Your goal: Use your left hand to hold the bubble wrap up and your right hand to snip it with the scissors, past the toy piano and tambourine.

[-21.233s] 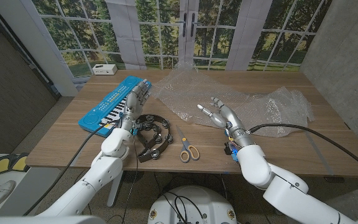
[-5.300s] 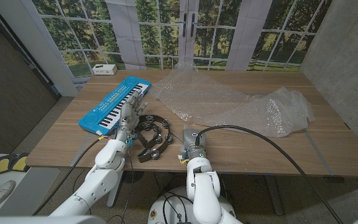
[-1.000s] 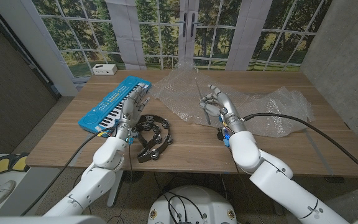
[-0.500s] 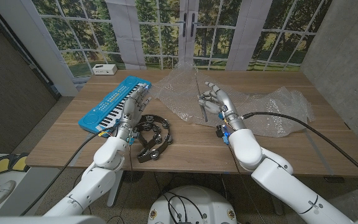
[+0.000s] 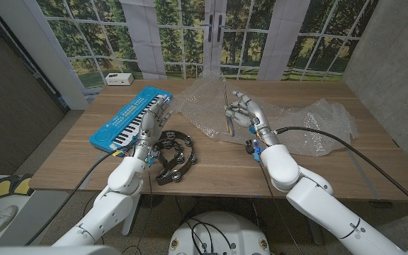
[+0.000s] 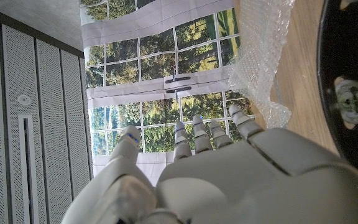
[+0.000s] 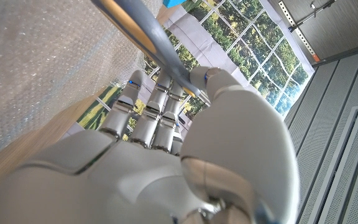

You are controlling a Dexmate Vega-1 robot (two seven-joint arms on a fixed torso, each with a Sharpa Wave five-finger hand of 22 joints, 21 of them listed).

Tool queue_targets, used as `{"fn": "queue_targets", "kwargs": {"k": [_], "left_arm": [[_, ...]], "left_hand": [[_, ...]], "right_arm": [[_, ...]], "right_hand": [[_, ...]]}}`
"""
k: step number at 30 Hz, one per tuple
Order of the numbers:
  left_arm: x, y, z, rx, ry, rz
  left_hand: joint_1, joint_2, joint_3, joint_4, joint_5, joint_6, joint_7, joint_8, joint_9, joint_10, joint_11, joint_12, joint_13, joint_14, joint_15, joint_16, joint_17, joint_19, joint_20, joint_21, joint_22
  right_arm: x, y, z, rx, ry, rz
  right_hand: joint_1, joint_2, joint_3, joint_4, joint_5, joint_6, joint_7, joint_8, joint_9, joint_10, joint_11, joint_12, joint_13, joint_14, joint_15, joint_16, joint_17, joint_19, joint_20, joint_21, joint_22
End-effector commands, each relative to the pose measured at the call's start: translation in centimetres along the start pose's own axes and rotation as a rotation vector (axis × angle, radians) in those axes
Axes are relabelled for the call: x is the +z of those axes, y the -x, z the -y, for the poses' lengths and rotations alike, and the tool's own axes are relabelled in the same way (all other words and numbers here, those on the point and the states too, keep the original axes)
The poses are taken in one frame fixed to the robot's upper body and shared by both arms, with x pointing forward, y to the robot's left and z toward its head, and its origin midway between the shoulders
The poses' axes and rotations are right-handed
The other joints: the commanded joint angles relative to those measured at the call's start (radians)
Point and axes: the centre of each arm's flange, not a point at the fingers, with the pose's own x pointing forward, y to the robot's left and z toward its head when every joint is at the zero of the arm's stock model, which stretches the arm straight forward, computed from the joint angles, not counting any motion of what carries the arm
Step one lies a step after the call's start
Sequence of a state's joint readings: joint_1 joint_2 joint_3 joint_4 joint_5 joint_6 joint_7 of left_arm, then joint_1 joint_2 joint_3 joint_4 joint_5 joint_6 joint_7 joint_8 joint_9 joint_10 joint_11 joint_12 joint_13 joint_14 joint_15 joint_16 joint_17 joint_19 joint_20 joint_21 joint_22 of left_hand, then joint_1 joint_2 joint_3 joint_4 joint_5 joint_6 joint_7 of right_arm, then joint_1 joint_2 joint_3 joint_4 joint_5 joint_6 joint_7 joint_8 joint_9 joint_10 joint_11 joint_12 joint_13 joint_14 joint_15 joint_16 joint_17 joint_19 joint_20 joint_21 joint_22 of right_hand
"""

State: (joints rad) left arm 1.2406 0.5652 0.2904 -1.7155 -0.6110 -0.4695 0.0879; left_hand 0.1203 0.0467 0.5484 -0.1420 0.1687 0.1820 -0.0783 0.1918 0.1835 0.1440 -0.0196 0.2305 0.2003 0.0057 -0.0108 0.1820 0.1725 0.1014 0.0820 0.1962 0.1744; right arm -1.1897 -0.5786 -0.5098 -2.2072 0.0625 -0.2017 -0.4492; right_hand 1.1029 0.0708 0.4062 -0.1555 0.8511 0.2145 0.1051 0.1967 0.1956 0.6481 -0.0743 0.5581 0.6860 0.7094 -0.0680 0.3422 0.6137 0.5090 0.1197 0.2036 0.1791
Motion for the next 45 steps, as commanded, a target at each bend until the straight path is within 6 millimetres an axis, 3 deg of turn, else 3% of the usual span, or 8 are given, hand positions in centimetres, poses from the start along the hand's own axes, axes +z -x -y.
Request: {"fn": "queue_targets", "kwargs": {"k": [1, 14, 18, 20, 24, 33, 41, 45], "left_arm": [[0.5, 0.3, 0.7, 0.012, -0.023, 0.032], [0.8, 1.0, 1.7, 0.01, -0.112, 0.045], [1.1, 1.1, 2.2, 0.014, -0.165, 0.051], [1.3, 1.0, 2.4, 0.009, -0.18, 0.054], [1.6, 1.1, 2.8, 0.027, -0.173, 0.077], [1.8, 0.9, 3.0, 0.019, -0.196, 0.081], [1.3, 0.7, 3.8, -0.017, -0.181, 0.072], [1.3, 0.7, 4.3, -0.045, -0.203, 0.068]], "left_hand": [[0.003, 0.002, 0.0, -0.006, 0.008, 0.002, 0.004, -0.002, 0.002, 0.007, -0.002, 0.002, 0.0, 0.007, 0.0, 0.0, 0.002, 0.009, 0.0, 0.0, 0.002], [0.005, 0.002, 0.001, -0.006, 0.008, 0.007, 0.005, 0.001, 0.003, 0.01, -0.001, 0.002, 0.001, 0.008, 0.003, 0.0, 0.002, 0.007, 0.001, 0.0, 0.002], [-0.002, 0.0, -0.001, -0.001, 0.008, 0.012, 0.003, 0.003, 0.004, 0.096, -0.032, 0.038, 0.012, 0.063, -0.013, 0.018, 0.006, -0.001, -0.004, -0.003, 0.003], [-0.004, 0.0, -0.002, 0.0, 0.009, 0.018, 0.004, 0.005, 0.004, 0.108, -0.034, 0.044, 0.017, 0.079, -0.019, 0.022, 0.008, -0.007, -0.005, -0.005, 0.002], [-0.003, 0.0, 0.0, -0.002, 0.01, 0.03, 0.003, 0.008, 0.004, 0.054, -0.015, 0.024, 0.023, 0.058, -0.005, 0.009, 0.008, -0.012, -0.005, -0.005, 0.002], [0.003, 0.003, 0.004, -0.005, 0.011, 0.058, 0.001, 0.014, 0.005, 0.009, 0.001, 0.005, 0.022, 0.019, 0.007, -0.005, 0.007, -0.017, -0.003, -0.004, 0.002], [0.032, 0.025, 0.023, -0.014, 0.017, 0.159, -0.039, 0.04, 0.007, -0.014, -0.007, -0.004, 0.017, 0.001, 0.003, -0.003, 0.005, -0.022, -0.001, -0.004, 0.002], [0.062, 0.037, 0.039, -0.025, 0.023, 0.214, -0.037, 0.051, 0.007, -0.032, -0.014, -0.01, 0.015, -0.014, 0.0, -0.005, 0.004, -0.027, -0.004, -0.005, 0.001]], "right_arm": [[0.0, -0.6, 0.4, -0.012, -0.04, 0.015], [0.0, -1.3, 0.4, -0.002, -0.078, 0.037], [0.0, -1.5, 0.3, -0.009, -0.087, 0.043], [0.1, -1.5, 0.3, -0.012, -0.09, 0.046], [0.2, -1.6, 0.4, -0.018, -0.095, 0.052], [0.6, -1.5, 0.3, -0.026, -0.103, 0.063], [1.1, -1.6, 0.2, -0.03, -0.111, 0.079], [1.3, -1.6, 0.1, -0.027, -0.114, 0.085]], "right_hand": [[0.007, 0.006, 0.005, 0.0, 0.01, 0.006, -0.002, -0.003, 0.003, 0.056, -0.055, 0.297, 0.316, 0.001, -0.128, -0.006, 0.005, -0.004, -0.002, 0.002, 0.002], [0.004, 0.004, 0.004, 0.001, 0.015, 0.005, -0.004, -0.004, 0.003, 0.054, -0.059, 0.3, 0.316, -0.005, -0.13, -0.012, 0.012, -0.015, 0.0, -0.001, 0.002], [0.003, 0.005, 0.004, 0.002, 0.016, 0.005, -0.005, -0.005, 0.004, 0.052, -0.059, 0.3, 0.316, -0.005, -0.13, -0.012, 0.016, -0.016, 0.0, -0.001, 0.002], [0.003, 0.004, 0.005, 0.002, 0.017, 0.005, -0.005, -0.005, 0.004, 0.053, -0.059, 0.3, 0.314, -0.004, -0.13, -0.014, 0.016, -0.017, 0.001, -0.002, 0.002], [0.003, 0.003, 0.004, 0.001, 0.018, 0.006, -0.004, -0.005, 0.004, 0.054, -0.061, 0.3, 0.312, -0.003, -0.13, -0.014, 0.018, -0.018, 0.002, -0.001, 0.002], [0.003, 0.003, 0.006, 0.001, 0.022, 0.007, -0.005, -0.005, 0.004, 0.054, -0.06, 0.303, 0.312, -0.004, -0.132, -0.018, 0.021, -0.021, 0.002, -0.001, 0.001], [0.003, 0.002, 0.006, 0.001, 0.024, 0.009, -0.005, -0.005, 0.004, 0.052, -0.062, 0.304, 0.312, -0.003, -0.133, -0.021, 0.025, -0.022, 0.003, -0.001, 0.001], [0.002, 0.003, 0.006, 0.001, 0.025, 0.011, -0.005, -0.004, 0.004, 0.053, -0.059, 0.305, 0.311, -0.003, -0.133, -0.021, 0.027, -0.023, 0.002, -0.001, 0.001]]}}
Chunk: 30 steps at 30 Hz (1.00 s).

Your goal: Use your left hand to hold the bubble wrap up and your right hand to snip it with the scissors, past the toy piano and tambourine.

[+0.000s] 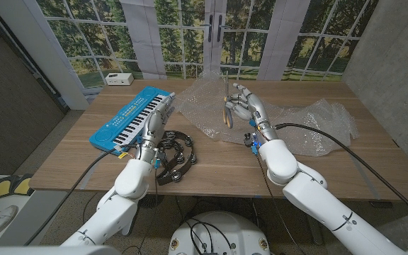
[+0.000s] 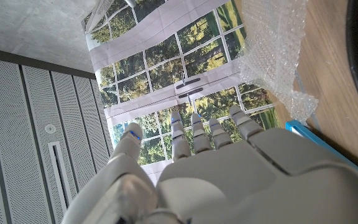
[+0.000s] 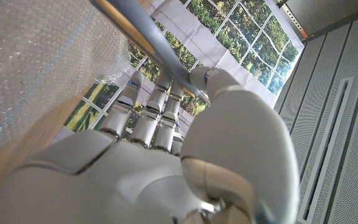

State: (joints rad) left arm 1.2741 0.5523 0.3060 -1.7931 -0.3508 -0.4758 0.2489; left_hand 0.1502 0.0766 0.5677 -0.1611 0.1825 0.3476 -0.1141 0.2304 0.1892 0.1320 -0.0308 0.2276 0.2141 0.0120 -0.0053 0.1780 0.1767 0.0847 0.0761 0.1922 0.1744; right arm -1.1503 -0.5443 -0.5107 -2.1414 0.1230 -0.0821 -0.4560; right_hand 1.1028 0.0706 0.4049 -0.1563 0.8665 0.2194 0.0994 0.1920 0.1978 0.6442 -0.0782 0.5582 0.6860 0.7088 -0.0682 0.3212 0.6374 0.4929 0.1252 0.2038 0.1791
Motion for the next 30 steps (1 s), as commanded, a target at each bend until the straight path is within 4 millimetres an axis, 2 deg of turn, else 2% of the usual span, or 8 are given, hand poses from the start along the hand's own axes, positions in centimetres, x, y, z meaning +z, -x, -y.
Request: {"fn": "queue_targets", "kwargs": {"k": [1, 5, 10, 13, 21, 30], "left_arm": [[0.0, -0.21, 1.32, -0.06, -0.031, 0.002], [0.04, -0.44, 1.66, -0.104, -0.06, -0.001], [-0.04, -0.74, 1.92, -0.133, -0.081, -0.003], [0.19, -0.83, 1.99, -0.153, -0.119, -0.006], [0.47, -0.8, 2.07, -0.177, -0.14, -0.01], [0.84, -0.72, 2.23, -0.21, -0.181, -0.008]], "left_hand": [[0.038, 0.008, 0.022, -0.008, 0.01, 0.054, -0.003, 0.014, 0.001, -0.023, -0.003, -0.008, 0.001, -0.025, -0.007, -0.001, 0.0, -0.012, 0.002, -0.002, 0.001], [0.082, 0.003, 0.037, -0.024, 0.016, 0.084, -0.012, 0.02, 0.002, -0.055, -0.007, -0.017, -0.001, -0.042, -0.004, -0.002, 0.0, -0.024, 0.004, -0.005, 0.0], [0.137, 0.01, 0.059, -0.029, 0.024, 0.114, -0.018, 0.027, 0.003, -0.068, -0.009, -0.018, -0.002, -0.059, -0.001, -0.002, 0.0, -0.035, 0.009, -0.007, -0.001], [0.182, 0.002, 0.069, -0.032, 0.026, 0.116, -0.031, 0.025, 0.004, -0.095, -0.009, -0.023, -0.003, -0.083, 0.0, -0.005, 0.0, -0.047, 0.013, -0.009, -0.002], [0.248, -0.029, 0.073, -0.031, 0.013, 0.084, -0.023, 0.01, 0.006, -0.139, -0.011, -0.028, -0.003, -0.123, 0.013, -0.006, 0.0, -0.072, 0.017, -0.011, -0.002], [0.299, -0.064, 0.067, -0.03, -0.001, 0.13, -0.015, 0.029, 0.011, -0.165, -0.011, -0.027, -0.002, -0.158, 0.026, -0.005, 0.001, -0.089, 0.021, -0.011, -0.002]], "right_arm": [[0.71, -0.12, -0.38, -0.003, -0.014, 0.021], [0.82, -0.07, -0.48, -0.002, -0.018, 0.025], [0.93, 0.05, -0.56, -0.003, -0.021, 0.028], [1.01, 0.11, -0.57, -0.004, -0.02, 0.03], [1.1, 0.15, -0.68, 0.002, -0.019, 0.031], [1.22, 0.19, -0.87, 0.012, -0.02, 0.036]], "right_hand": [[0.002, 0.002, 0.007, 0.002, 0.009, 0.006, 0.0, 0.0, 0.002, 0.057, -0.057, 0.305, 0.311, -0.002, -0.134, -0.001, 0.004, -0.007, -0.003, -0.001, 0.002], [0.001, 0.002, 0.008, 0.002, 0.011, 0.006, 0.001, 0.0, 0.002, 0.058, -0.057, 0.306, 0.31, -0.001, -0.133, -0.002, 0.004, -0.007, -0.003, -0.001, 0.002], [0.001, 0.001, 0.007, 0.002, 0.012, 0.006, 0.0, 0.0, 0.002, 0.058, -0.055, 0.307, 0.309, -0.001, -0.134, -0.003, 0.008, -0.009, -0.003, -0.001, 0.002], [0.001, 0.001, 0.008, 0.002, 0.013, 0.006, -0.001, 0.0, 0.002, 0.058, -0.057, 0.308, 0.311, 0.001, -0.134, -0.004, 0.007, -0.009, -0.002, -0.001, 0.001], [0.001, 0.0, 0.008, 0.001, 0.014, 0.007, 0.0, 0.0, 0.002, 0.058, -0.057, 0.308, 0.309, 0.003, -0.133, -0.005, 0.011, -0.009, -0.002, 0.0, 0.001], [-0.001, 0.001, 0.008, 0.003, 0.016, 0.008, -0.001, 0.0, 0.002, 0.058, -0.059, 0.311, 0.31, 0.002, -0.134, -0.007, 0.013, -0.012, -0.003, 0.0, 0.001]]}}
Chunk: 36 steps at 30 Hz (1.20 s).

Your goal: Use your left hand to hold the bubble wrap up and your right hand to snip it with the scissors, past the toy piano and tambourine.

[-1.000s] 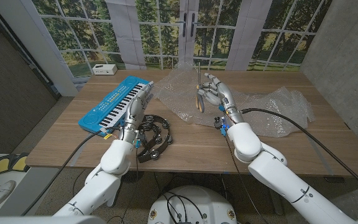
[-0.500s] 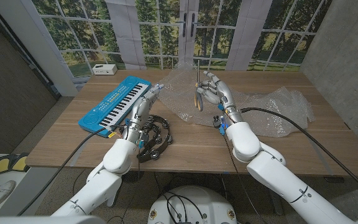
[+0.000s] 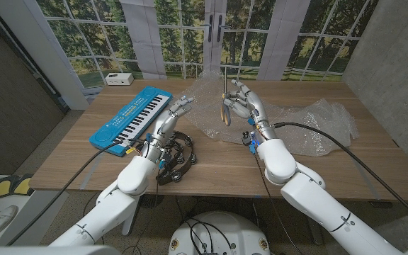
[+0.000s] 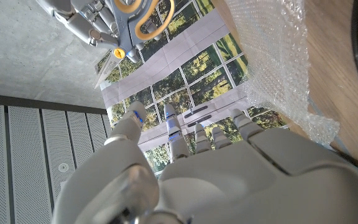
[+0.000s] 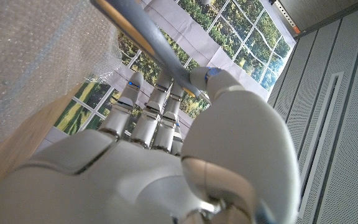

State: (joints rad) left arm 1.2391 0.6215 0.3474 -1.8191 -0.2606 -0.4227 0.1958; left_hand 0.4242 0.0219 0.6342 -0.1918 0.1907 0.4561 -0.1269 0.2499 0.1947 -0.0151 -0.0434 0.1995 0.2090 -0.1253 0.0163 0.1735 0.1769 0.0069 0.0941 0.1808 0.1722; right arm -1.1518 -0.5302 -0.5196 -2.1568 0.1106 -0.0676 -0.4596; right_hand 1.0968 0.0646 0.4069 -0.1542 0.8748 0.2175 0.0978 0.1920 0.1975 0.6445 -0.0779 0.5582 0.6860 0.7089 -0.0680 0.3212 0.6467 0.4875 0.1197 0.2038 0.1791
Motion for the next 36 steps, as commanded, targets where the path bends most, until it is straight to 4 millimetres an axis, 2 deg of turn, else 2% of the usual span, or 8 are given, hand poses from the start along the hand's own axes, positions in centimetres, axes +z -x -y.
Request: {"fn": "queue_targets", "kwargs": {"k": [1, 4, 8, 20, 25, 28, 31, 36], "left_arm": [[0.4, 0.0, 0.2, -0.047, -0.055, -0.003], [0.7, 0.0, 0.3, -0.061, -0.079, -0.012], [0.9, 0.1, 0.4, -0.06, -0.097, -0.027], [1.2, -0.1, 0.8, -0.084, -0.152, -0.058], [1.3, -0.3, 1.0, -0.093, -0.161, -0.06], [1.3, -0.3, 1.1, -0.091, -0.168, -0.063], [1.2, -0.3, 1.3, -0.082, -0.167, -0.063], [1.2, -0.4, 1.5, -0.091, -0.159, -0.06]], "left_hand": [[0.032, -0.014, -0.001, 0.002, -0.011, 0.021, -0.002, 0.01, 0.006, -0.025, 0.001, 0.0, 0.003, -0.027, 0.008, -0.001, 0.001, -0.013, 0.004, 0.001, 0.0], [0.053, -0.029, -0.006, 0.003, -0.012, 0.024, -0.011, 0.011, 0.008, -0.047, 0.002, -0.003, 0.003, -0.046, 0.013, -0.002, 0.001, -0.021, 0.007, 0.001, 0.0], [0.07, -0.038, -0.009, 0.004, -0.01, 0.024, -0.009, 0.012, 0.009, -0.056, 0.003, -0.003, 0.003, -0.052, 0.021, 0.0, 0.001, -0.019, 0.014, 0.003, 0.0], [0.127, -0.065, -0.02, 0.007, -0.001, 0.03, 0.013, 0.023, 0.023, -0.076, 0.008, 0.003, 0.004, -0.07, 0.038, 0.003, 0.002, -0.017, 0.017, 0.006, 0.0], [0.146, -0.11, -0.046, 0.009, 0.005, 0.015, 0.011, 0.023, 0.032, -0.081, 0.005, 0.007, 0.005, -0.077, 0.04, 0.005, 0.002, -0.017, 0.017, 0.006, 0.0], [0.147, -0.155, -0.076, 0.016, 0.013, 0.01, 0.012, 0.026, 0.039, -0.085, 0.003, 0.011, 0.005, -0.078, 0.037, 0.008, 0.003, -0.016, 0.015, 0.007, 0.0], [0.145, -0.182, -0.097, 0.02, 0.022, 0.022, 0.01, 0.032, 0.043, -0.08, 0.0, 0.016, 0.006, -0.074, 0.036, 0.011, 0.003, -0.012, 0.015, 0.009, 0.0], [0.156, -0.181, -0.11, 0.028, 0.037, 0.043, 0.006, 0.042, 0.051, -0.069, -0.004, 0.023, 0.006, -0.065, 0.036, 0.014, 0.003, -0.003, 0.016, 0.012, 0.0]], "right_arm": [[0.2, 0.1, -0.3, 0.012, -0.002, 0.005], [0.2, 0.1, -0.3, 0.014, 0.0, 0.007], [0.3, 0.1, -0.3, 0.015, 0.002, 0.01], [0.7, 0.0, -0.6, 0.025, 0.005, 0.017], [0.7, -0.1, -0.7, 0.029, 0.001, 0.016], [0.7, -0.1, -0.8, 0.032, 0.002, 0.016], [0.6, -0.1, -0.8, 0.031, 0.0, 0.016], [0.6, -0.1, -0.8, 0.034, -0.002, 0.019]], "right_hand": [[0.006, 0.007, 0.006, 0.0, 0.007, 0.01, 0.001, 0.0, 0.002, 0.058, -0.059, 0.311, 0.31, 0.002, -0.134, -0.007, 0.005, -0.006, 0.002, 0.0, 0.001], [0.006, 0.007, 0.006, 0.0, 0.008, 0.009, 0.0, 0.0, 0.002, 0.057, -0.058, 0.312, 0.31, 0.001, -0.134, -0.008, 0.006, -0.007, 0.002, -0.001, 0.001], [0.006, 0.007, 0.006, 0.0, 0.008, 0.01, 0.0, 0.0, 0.002, 0.059, -0.058, 0.312, 0.31, 0.002, -0.134, -0.009, 0.007, -0.007, 0.002, 0.0, 0.001], [0.004, 0.004, 0.007, 0.0, 0.012, 0.011, 0.002, 0.0, 0.003, 0.058, -0.056, 0.312, 0.305, 0.006, -0.133, -0.013, 0.009, -0.005, 0.004, 0.001, 0.001], [0.005, 0.005, 0.007, 0.0, 0.012, 0.011, 0.0, -0.001, 0.003, 0.058, -0.058, 0.313, 0.303, 0.006, -0.137, -0.015, 0.013, -0.008, 0.003, 0.001, 0.001], [0.006, 0.006, 0.006, -0.001, 0.012, 0.011, 0.0, -0.001, 0.003, 0.058, -0.058, 0.315, 0.307, 0.005, -0.136, -0.014, 0.017, -0.007, 0.003, 0.001, 0.001], [0.006, 0.005, 0.007, -0.001, 0.013, 0.011, 0.0, -0.001, 0.003, 0.057, -0.058, 0.316, 0.308, 0.007, -0.135, -0.016, 0.016, -0.007, 0.003, 0.001, 0.001], [0.003, 0.007, 0.008, 0.002, 0.015, 0.011, -0.001, -0.001, 0.003, 0.055, -0.06, 0.317, 0.308, 0.006, -0.136, -0.018, 0.016, -0.01, 0.001, 0.0, 0.001]]}}
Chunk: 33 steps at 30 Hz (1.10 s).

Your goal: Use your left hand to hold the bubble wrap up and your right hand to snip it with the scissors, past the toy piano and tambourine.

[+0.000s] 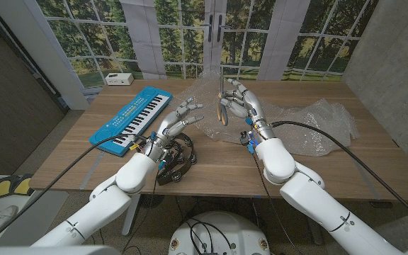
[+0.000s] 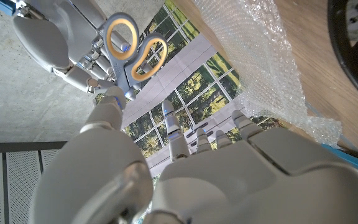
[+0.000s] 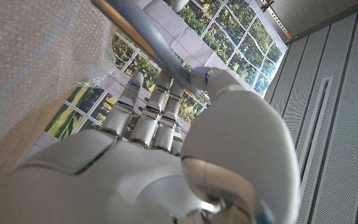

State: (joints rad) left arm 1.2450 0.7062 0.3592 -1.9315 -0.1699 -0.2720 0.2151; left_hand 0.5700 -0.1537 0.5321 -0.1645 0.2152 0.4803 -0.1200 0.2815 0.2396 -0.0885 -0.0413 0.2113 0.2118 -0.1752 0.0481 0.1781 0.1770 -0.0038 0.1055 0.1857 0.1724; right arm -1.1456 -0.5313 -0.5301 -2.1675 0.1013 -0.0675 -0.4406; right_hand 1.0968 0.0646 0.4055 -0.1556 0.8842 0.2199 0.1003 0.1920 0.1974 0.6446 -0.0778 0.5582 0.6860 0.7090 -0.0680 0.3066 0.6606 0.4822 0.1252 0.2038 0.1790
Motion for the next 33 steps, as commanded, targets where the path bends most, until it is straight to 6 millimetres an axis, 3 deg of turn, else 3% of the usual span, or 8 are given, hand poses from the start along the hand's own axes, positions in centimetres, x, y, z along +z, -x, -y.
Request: {"fn": "queue_targets", "kwargs": {"k": [1, 7, 19, 33], "left_arm": [[-0.1, -0.3, 0.5, -0.005, -0.012, -0.008], [-0.3, -0.5, 0.7, -0.012, -0.007, -0.016], [-0.3, -0.8, 1.2, -0.03, -0.006, -0.017], [-0.2, -1.1, 2.0, -0.04, 0.014, 0.004]], "left_hand": [[0.013, -0.002, -0.009, 0.002, 0.016, 0.024, 0.001, 0.013, 0.008, 0.01, -0.007, 0.014, 0.004, -0.014, 0.005, 0.01, 0.003, 0.008, 0.006, 0.007, 0.0], [0.035, 0.019, -0.009, 0.007, 0.026, 0.025, 0.014, 0.014, 0.015, 0.025, -0.009, 0.021, 0.004, -0.008, 0.007, 0.011, 0.003, 0.015, 0.007, 0.008, 0.0], [0.06, 0.045, -0.01, 0.014, 0.033, 0.023, 0.015, 0.014, 0.024, 0.034, -0.017, 0.027, 0.006, -0.007, 0.006, 0.01, 0.002, 0.018, 0.003, 0.007, 0.0], [0.104, 0.082, -0.018, 0.018, 0.035, 0.111, -0.011, 0.036, 0.018, 0.078, -0.033, 0.044, 0.006, 0.01, -0.011, 0.014, 0.001, 0.029, -0.004, 0.009, 0.0]], "right_arm": [[0.0, -0.1, -0.2, 0.008, -0.004, 0.003], [0.0, 0.0, -0.2, 0.007, -0.007, 0.008], [0.0, 0.0, -0.2, 0.003, -0.012, 0.009], [0.0, 0.1, -0.2, 0.004, -0.017, 0.007]], "right_hand": [[0.003, 0.005, 0.009, 0.002, 0.005, 0.009, -0.003, -0.001, 0.003, 0.055, -0.059, 0.317, 0.308, 0.006, -0.135, -0.004, 0.003, -0.004, -0.003, 0.001, 0.001], [0.002, 0.005, 0.011, 0.002, 0.008, 0.012, -0.003, 0.0, 0.003, 0.057, -0.06, 0.316, 0.304, 0.008, -0.134, -0.007, 0.002, -0.004, -0.003, 0.001, 0.001], [0.003, 0.004, 0.01, 0.001, 0.008, 0.008, -0.003, -0.002, 0.003, 0.058, -0.061, 0.32, 0.304, 0.011, -0.138, -0.008, 0.009, -0.01, 0.005, -0.001, 0.001], [0.002, 0.006, 0.009, 0.002, 0.009, 0.008, -0.004, -0.002, 0.003, 0.054, -0.063, 0.321, 0.304, 0.012, -0.137, -0.012, 0.015, -0.014, 0.005, -0.001, 0.001]]}}
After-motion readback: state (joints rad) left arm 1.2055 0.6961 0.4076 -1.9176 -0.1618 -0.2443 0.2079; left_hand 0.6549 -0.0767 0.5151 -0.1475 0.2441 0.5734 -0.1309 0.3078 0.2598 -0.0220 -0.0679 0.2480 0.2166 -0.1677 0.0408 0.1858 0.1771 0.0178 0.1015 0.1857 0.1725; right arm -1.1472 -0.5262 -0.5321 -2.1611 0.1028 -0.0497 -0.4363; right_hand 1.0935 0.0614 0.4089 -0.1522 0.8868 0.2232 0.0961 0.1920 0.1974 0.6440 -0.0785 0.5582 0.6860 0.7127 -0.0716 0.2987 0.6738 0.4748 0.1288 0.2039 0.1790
